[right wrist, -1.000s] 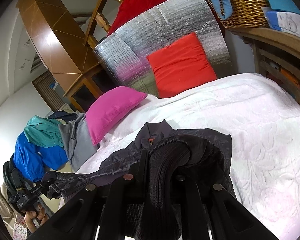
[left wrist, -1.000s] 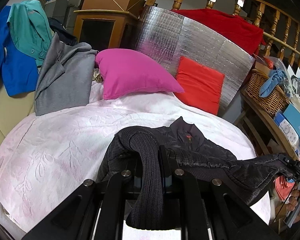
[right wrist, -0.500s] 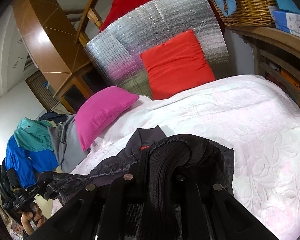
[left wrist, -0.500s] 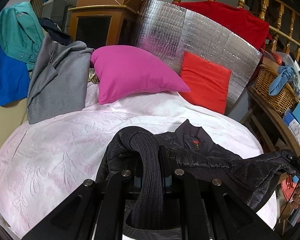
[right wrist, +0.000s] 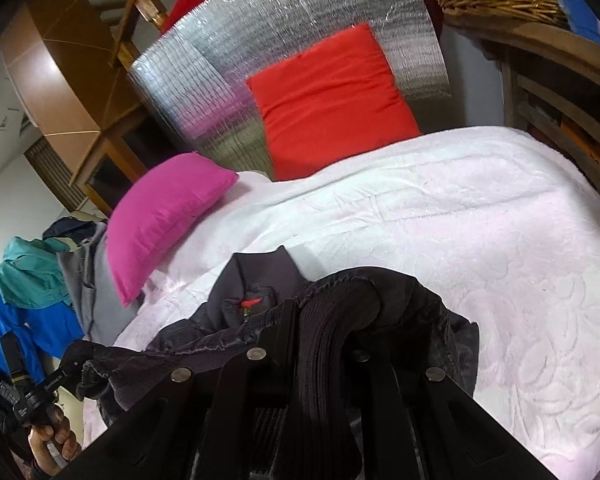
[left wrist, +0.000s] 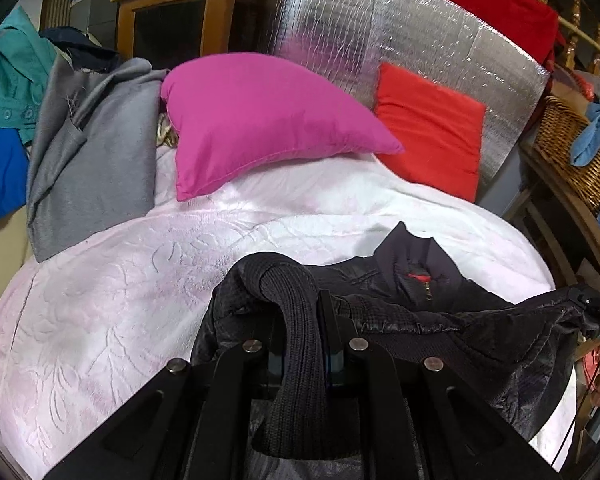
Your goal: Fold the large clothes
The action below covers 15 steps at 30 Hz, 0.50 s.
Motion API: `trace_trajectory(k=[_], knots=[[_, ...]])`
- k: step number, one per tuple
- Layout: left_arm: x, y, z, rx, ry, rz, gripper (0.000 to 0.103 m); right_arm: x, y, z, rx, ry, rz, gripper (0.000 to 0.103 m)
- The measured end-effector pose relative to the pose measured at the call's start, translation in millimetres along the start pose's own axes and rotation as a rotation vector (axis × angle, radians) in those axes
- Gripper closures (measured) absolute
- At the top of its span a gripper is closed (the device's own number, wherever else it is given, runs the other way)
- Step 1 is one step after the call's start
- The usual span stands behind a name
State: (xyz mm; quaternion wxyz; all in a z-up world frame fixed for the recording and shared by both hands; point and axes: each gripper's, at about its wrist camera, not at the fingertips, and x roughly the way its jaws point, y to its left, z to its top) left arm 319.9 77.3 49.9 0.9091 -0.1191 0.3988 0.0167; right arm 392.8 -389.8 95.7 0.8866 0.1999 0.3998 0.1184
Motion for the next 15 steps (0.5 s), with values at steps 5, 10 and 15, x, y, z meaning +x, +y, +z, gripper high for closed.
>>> trace_trajectory(k=[5, 10, 15], knots=[[20.6, -4.3, 9.5, 0.007, 0.032, 0.012, 0.090, 24.2, -7.3, 11.5, 0.017, 0.026, -0.007, 0.092], [37.7, -7.5, 23.9, -0.006, 0.064, 0.003, 0.090, 42.7, -16.3, 24.6, 0.050, 0.052, -0.008, 0.092], [65.7, -0.9, 32.9, -0.029, 0.101, 0.007, 0.090, 69.2, -20.3, 36.0, 0.059, 0.081, -0.009, 0.092]])
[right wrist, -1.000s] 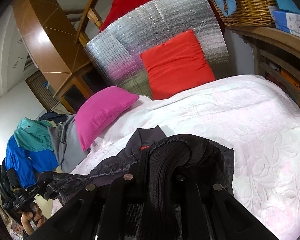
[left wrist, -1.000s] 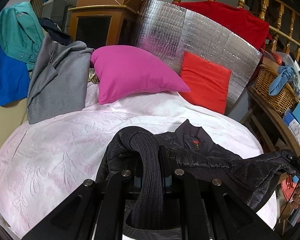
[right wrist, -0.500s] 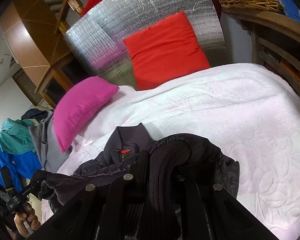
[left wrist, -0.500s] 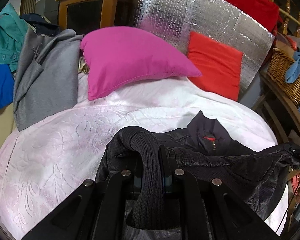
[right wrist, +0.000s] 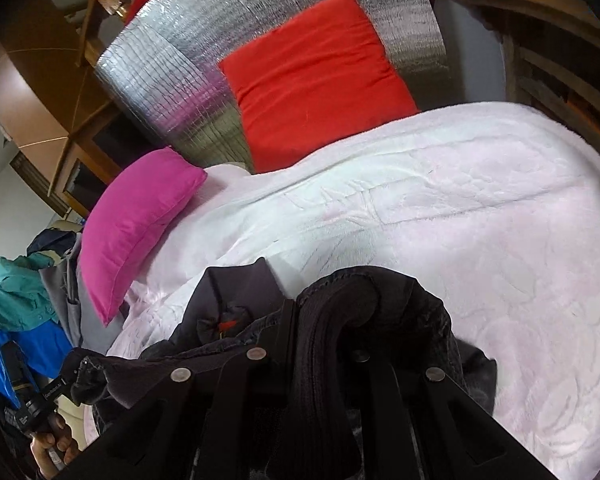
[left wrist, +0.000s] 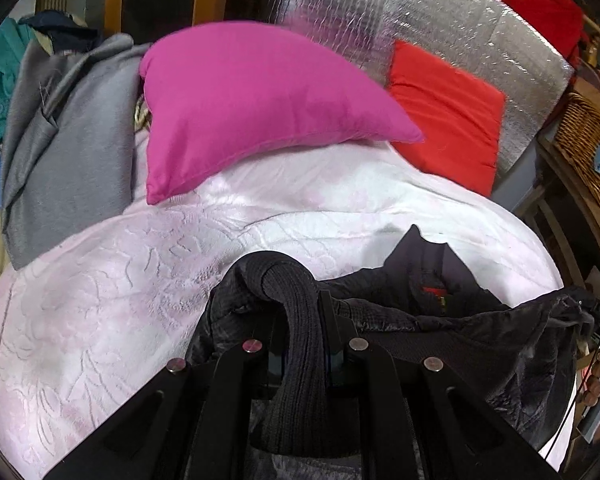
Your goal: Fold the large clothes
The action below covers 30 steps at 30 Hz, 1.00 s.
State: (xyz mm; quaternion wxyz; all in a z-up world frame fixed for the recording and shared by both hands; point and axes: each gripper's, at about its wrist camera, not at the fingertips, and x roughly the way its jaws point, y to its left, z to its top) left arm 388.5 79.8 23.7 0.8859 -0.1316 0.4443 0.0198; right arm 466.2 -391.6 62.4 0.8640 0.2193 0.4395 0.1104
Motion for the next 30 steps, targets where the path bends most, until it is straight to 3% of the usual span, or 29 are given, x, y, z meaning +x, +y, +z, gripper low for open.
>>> trace_trajectory(k=[8, 15, 30], knots=[[54.6, 8.1, 2.1, -0.018, 0.064, 0.062, 0.090, 59.8, -10.3, 10.1, -0.007, 0.048, -0.036, 0.093], [78.8, 6.9, 9.9, -0.004, 0.086, 0.082, 0.090, 85.6, -24.9, 4.7, 0.017, 0.048, -0.046, 0.092], [97.0, -1.2, 10.6, 0.054, 0.091, 0.110, 0.089, 94.1, -31.9, -1.5, 0.045, 0.064, -0.083, 0.092]])
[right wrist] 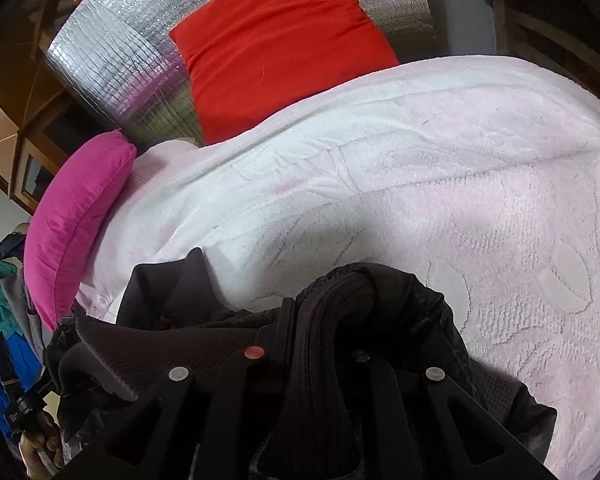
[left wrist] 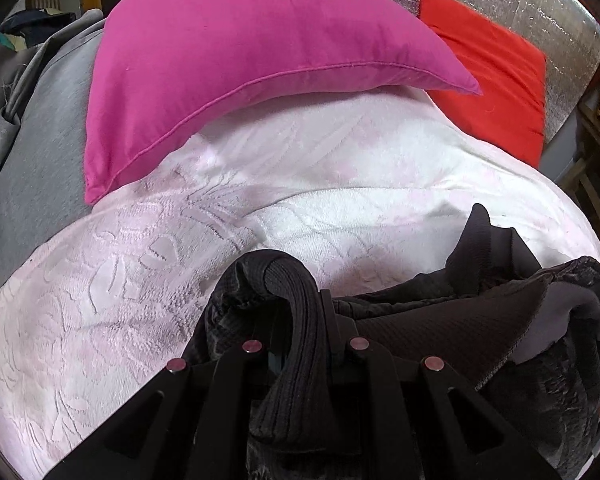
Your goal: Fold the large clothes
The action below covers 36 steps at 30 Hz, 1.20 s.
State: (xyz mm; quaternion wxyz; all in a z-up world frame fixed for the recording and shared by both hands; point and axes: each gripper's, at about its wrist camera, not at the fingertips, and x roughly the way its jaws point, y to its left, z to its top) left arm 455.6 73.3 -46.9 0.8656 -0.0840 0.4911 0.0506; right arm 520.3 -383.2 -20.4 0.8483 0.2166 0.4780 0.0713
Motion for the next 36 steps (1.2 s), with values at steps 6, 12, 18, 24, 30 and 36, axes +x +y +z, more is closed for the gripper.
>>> trace_trajectory(k=[6, 12, 18, 24, 30, 36], knots=[[1.4, -2.4, 2.1, 0.011, -0.008, -0.005, 0.089, -5.6, 2.4, 1.1, -0.005, -0.016, -0.020, 0.093], [7.6, -5.6, 5.8, 0.000, -0.009, -0.014, 0.089, -16.9, 7.6, 9.7, -0.021, -0.039, -0.044, 0.093], [9.2, 2.5, 8.1, -0.065, 0.011, -0.059, 0.085, -6.4, -12.2, 5.1, 0.099, -0.013, 0.035, 0.087], [-5.5, 22.3, 9.4, -0.183, 0.041, -0.207, 0.061, -30.4, -13.3, 7.5, 0.160, -0.026, 0.174, 0.030], [-18.6, 42.7, 11.6, -0.313, 0.056, -0.327, 0.047, -73.2, -13.8, 14.9, 0.119, -0.146, 0.121, 0.029], [-36.8, 64.5, 18.6, -0.330, -0.078, -0.289, 0.027, -65.8, -13.5, 3.0, -0.062, -0.098, -0.035, 0.029]])
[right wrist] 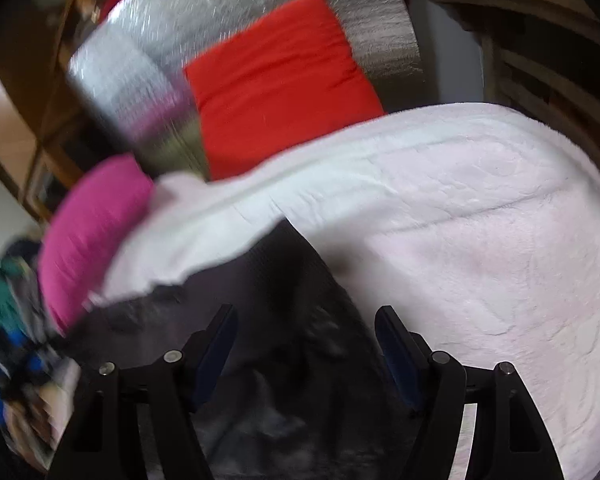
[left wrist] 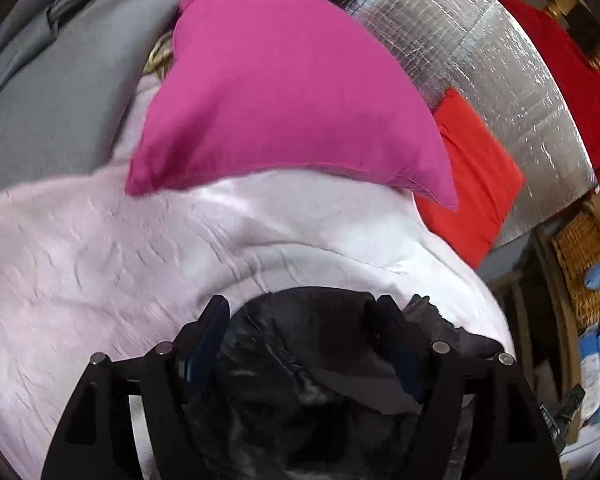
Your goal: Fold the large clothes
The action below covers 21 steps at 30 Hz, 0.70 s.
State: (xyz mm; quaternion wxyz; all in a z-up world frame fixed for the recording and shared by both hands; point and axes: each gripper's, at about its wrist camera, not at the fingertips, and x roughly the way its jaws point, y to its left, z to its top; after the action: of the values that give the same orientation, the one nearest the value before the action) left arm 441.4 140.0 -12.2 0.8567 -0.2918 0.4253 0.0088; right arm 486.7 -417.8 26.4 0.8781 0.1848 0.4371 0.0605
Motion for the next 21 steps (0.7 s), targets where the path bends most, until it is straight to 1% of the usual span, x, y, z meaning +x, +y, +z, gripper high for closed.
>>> trace_trajectory(k=[2, 4, 6, 9, 10, 12, 14, 15, 16, 17, 19, 20, 21], knots=[[3.2, -0.3, 0.5, 0.076, 0.024, 0.006, 0.027, 11.4, -1.5, -1.9, -0.051, 0.023, -0.034, 0.029], [7.1, 1.3, -1.4, 0.157, 0.036, 0.015, 0.026, 22.0, 0.5, -1.6, -0.085, 0.043, -0.043, 0.029], [12.3, 5.3, -3.4, 0.193, 0.046, 0.018, 0.025, 31.3, 3.3, 1.0, -0.121, 0.065, -0.045, 0.029], [25.5, 4.5, -6.4, 0.232, 0.084, 0.009, 0.025, 46.0, 4.9, 5.2, -0.152, 0.087, -0.043, 0.029], [24.3, 3.8, -8.1, 0.251, 0.077, 0.008, 0.025, 45.4, 5.4, 4.7, -0.154, 0.080, -0.039, 0.029], [11.1, 0.6, -8.5, 0.280, 0.013, 0.010, 0.025, 41.8, 5.0, 6.8, -0.148, 0.048, -0.012, 0.029], [-9.0, 6.2, -7.2, 0.282, -0.077, -0.016, 0.025, 39.0, 6.1, 6.7, -0.157, 0.047, -0.001, 0.029], [-15.1, 9.4, -7.8, 0.280, -0.106, -0.011, 0.025, 38.0, 7.3, 6.2, -0.176, 0.047, 0.004, 0.029], [-17.6, 14.6, -8.8, 0.277, -0.115, 0.003, 0.025, 36.8, 8.2, 5.7, -0.186, 0.048, 0.004, 0.029], [-16.0, 17.2, -9.6, 0.283, -0.102, 0.008, 0.025, 37.2, 8.9, 6.6, -0.188, 0.050, 0.004, 0.029], [-3.8, 18.7, -14.4, 0.318, -0.033, 0.010, 0.025, 40.0, 10.6, 8.3, -0.189, 0.052, 0.003, 0.029], [6.9, 17.1, -20.2, 0.350, 0.014, 0.016, 0.025, 43.8, 12.2, 8.5, -0.192, 0.058, 0.008, 0.029], [12.9, 15.4, -23.3, 0.368, 0.035, 0.017, 0.025, 47.9, 14.5, 8.5, -0.199, 0.069, 0.010, 0.029]])
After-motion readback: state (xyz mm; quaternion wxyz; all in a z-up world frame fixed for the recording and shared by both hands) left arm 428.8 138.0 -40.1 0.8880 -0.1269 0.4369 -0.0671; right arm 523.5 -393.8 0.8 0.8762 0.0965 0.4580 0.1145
